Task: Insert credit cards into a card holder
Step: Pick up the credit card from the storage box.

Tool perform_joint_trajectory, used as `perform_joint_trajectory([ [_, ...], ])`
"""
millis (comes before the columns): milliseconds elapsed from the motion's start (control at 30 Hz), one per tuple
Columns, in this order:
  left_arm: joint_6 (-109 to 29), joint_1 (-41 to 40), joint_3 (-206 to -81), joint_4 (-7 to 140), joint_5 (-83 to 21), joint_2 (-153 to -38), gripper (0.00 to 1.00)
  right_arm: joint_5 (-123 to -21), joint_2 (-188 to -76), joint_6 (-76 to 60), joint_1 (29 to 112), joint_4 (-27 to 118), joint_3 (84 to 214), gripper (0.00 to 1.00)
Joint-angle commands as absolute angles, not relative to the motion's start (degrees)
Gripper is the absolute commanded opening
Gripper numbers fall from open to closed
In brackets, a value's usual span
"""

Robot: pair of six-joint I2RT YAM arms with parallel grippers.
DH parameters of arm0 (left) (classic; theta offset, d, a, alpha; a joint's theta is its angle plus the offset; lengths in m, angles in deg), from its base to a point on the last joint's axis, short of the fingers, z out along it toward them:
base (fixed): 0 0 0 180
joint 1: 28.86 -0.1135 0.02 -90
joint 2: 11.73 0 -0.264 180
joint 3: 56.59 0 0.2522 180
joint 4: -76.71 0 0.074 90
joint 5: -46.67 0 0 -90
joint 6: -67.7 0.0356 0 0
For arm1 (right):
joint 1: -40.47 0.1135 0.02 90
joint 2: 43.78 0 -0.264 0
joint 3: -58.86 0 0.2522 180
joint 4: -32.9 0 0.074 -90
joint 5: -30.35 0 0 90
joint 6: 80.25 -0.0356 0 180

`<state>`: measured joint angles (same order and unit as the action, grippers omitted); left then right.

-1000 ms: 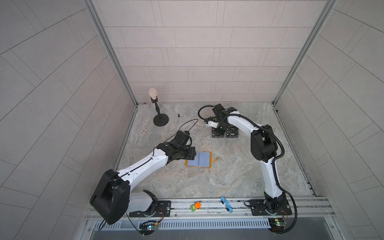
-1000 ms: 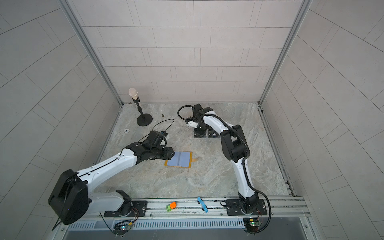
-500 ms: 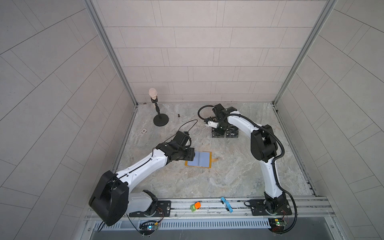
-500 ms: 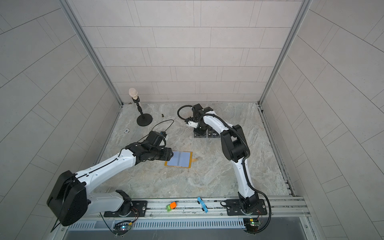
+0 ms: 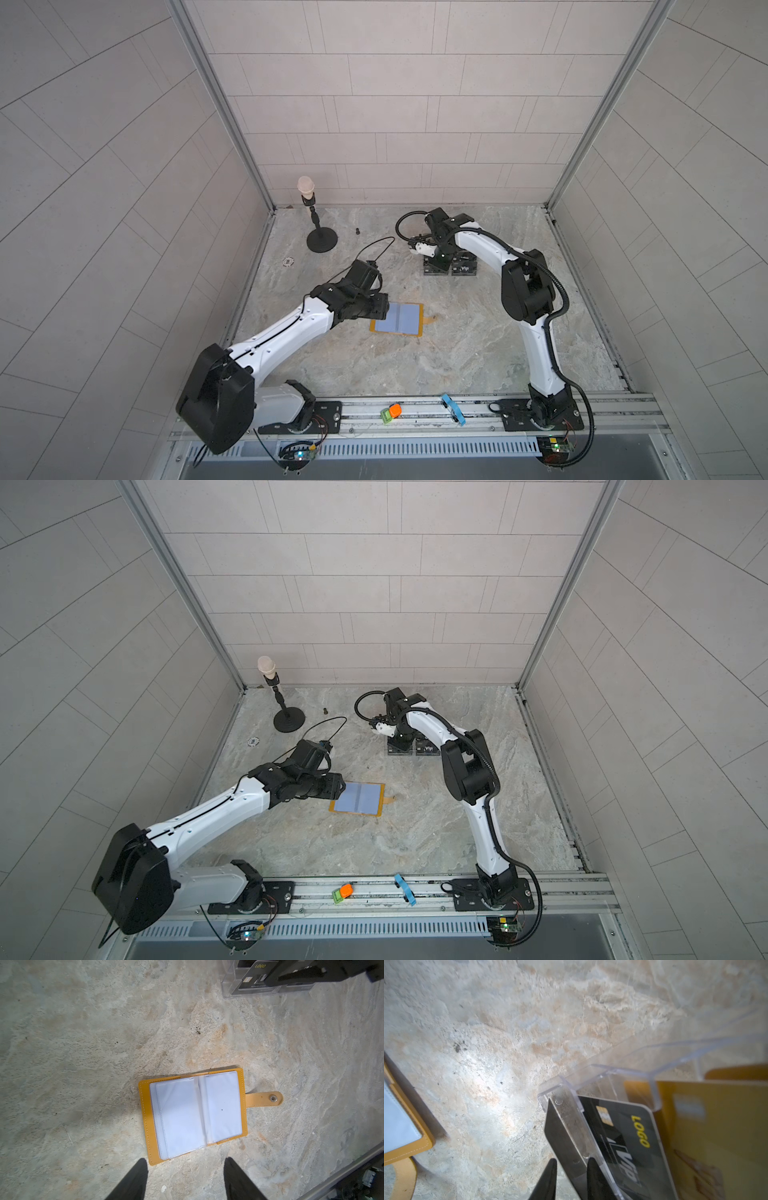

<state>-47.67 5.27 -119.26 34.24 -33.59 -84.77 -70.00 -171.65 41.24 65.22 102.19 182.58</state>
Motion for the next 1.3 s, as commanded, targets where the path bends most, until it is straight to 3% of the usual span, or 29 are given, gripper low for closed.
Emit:
perform_joint_trajectory([
  [0, -46.7, 5.0, -121.0, 32.4, -34.6, -83.5, 0.63, -71.1, -171.2, 42.6, 65.4, 103.7, 183.8, 0.27],
  [600, -47.2, 5.0, -121.9, 31.0, -35.1, -82.9, 0.63, -71.7, -170.9, 43.1, 65.9, 105.2, 184.7, 0.16],
  [1000, -47.4, 5.0, -121.8, 30.7, -35.2, -82.5, 0.63, -67.7, -171.8, 42.3, 66.5, 104.2, 184.1, 0.22],
  [1267, -47.0, 4.9, -121.7, 30.4, -35.2, -82.4, 0.62, -67.1, -172.4, 42.3, 66.6, 104.2, 184.2, 0.16],
])
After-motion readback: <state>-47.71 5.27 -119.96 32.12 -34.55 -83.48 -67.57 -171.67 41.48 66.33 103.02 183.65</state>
